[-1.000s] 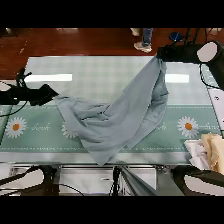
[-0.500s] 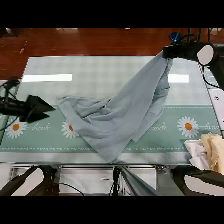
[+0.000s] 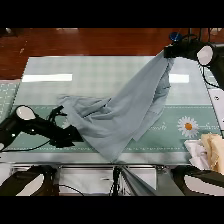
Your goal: Fold the shirts.
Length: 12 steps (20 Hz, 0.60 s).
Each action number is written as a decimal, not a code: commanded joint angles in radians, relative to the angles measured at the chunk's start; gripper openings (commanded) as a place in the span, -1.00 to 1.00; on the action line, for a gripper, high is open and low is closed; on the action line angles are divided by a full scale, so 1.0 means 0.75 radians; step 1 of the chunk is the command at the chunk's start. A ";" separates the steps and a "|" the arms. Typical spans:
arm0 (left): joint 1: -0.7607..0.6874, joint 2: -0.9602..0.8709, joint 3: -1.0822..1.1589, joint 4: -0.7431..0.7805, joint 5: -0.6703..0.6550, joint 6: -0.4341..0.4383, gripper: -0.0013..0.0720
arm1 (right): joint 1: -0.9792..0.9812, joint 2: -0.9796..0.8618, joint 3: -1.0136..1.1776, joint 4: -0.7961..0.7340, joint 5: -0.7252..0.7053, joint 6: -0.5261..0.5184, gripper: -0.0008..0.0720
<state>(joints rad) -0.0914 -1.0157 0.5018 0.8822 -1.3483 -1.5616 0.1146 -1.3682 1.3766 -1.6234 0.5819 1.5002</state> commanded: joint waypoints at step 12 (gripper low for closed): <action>-0.315 -0.399 -0.016 -0.246 0.499 0.005 0.71 | 0.001 0.001 -0.001 0.003 0.132 0.011 -0.92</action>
<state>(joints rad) -0.3138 -1.2572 0.4885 0.6811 -1.0439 -1.5703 0.1143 -1.3682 1.3766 -1.6203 0.6682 1.5078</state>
